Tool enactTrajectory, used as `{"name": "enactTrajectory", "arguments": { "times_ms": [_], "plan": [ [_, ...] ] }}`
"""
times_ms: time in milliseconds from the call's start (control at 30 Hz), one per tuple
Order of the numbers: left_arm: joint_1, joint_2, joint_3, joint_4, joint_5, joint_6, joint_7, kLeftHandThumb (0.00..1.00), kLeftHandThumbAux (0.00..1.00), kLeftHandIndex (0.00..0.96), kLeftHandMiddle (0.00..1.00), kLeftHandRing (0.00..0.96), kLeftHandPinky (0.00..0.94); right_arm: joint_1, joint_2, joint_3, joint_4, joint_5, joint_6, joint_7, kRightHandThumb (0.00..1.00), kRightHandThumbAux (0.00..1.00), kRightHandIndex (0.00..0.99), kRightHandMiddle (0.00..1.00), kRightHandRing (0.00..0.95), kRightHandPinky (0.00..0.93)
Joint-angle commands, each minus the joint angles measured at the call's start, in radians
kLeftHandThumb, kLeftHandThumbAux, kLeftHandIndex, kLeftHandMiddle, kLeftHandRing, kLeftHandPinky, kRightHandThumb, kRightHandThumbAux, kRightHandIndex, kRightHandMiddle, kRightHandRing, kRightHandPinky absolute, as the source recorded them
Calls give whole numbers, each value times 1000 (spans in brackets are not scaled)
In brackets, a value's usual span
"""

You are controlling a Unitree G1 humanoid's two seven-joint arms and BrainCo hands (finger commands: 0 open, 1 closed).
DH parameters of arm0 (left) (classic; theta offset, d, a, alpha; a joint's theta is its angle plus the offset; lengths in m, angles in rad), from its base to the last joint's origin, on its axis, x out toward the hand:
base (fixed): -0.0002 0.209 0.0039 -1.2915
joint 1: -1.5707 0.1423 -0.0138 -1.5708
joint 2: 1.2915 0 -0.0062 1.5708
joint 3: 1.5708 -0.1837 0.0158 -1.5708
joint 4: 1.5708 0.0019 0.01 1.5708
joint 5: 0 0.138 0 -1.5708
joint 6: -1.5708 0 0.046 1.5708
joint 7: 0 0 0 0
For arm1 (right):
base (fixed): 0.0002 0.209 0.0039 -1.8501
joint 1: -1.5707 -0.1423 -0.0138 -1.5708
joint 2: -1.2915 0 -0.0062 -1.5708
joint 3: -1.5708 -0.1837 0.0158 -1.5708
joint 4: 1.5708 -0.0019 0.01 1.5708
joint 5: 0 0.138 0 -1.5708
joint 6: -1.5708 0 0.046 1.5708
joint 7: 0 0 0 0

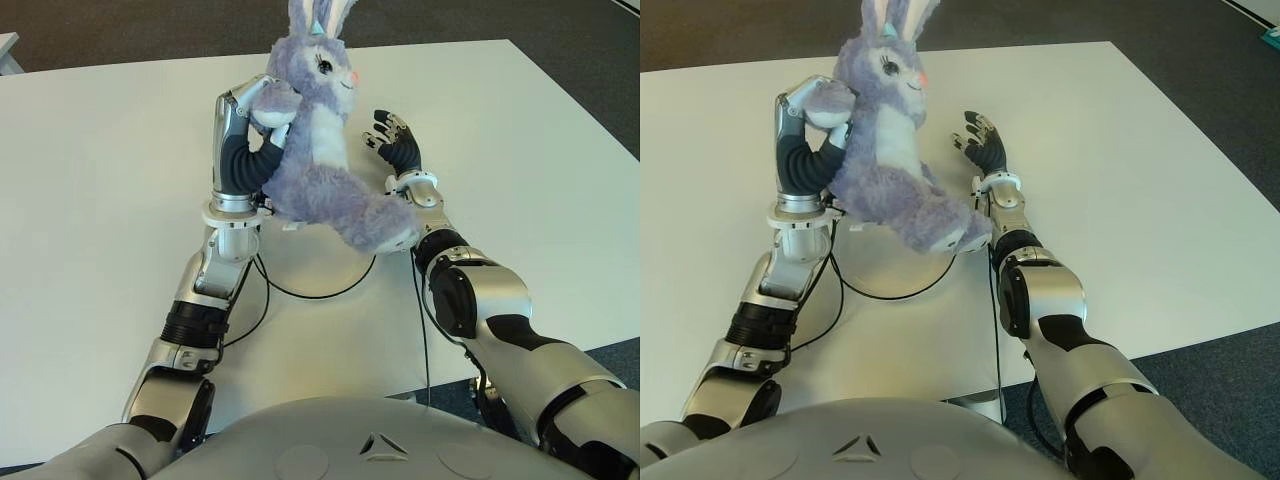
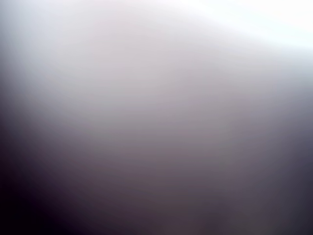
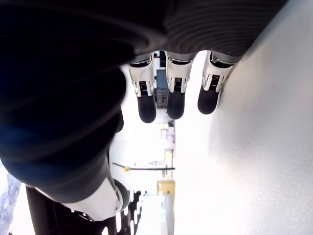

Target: Put the doll into the plate.

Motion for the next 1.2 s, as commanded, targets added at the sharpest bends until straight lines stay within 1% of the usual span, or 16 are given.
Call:
{"name": "enactTrajectory", "arguments": {
  "times_ms": [33,200,400,667,800,1200],
  "plan": [
    [13,-13,2,0,-2,-24,7,739,694,443,853,856,845,37,4,-5,25,2,24,-3,458,840,182,120,78,85],
    [25,-27,0,2,7,-24,7,739,695,443,852,857,847,40,3,-5,24,3,21,-4,450,841,179,120,80,87],
    [41,-45,-2,-10,-27,-17,-17,741,694,444,844,849,838,42,3,-5,23,3,17,-5,443,845,179,121,81,88],
    [62,-56,-3,-33,-14,-12,-15,743,693,444,839,847,844,47,2,-10,22,10,13,1,486,843,196,127,85,99],
    [69,-60,-4,-38,-11,-9,-14,742,693,444,840,848,838,50,2,-10,21,11,10,3,489,840,200,126,85,92],
    [93,-72,-10,-53,-24,9,-31,741,693,444,844,850,848,57,-1,-7,19,6,6,1,461,844,180,115,79,85]
  ]
}}
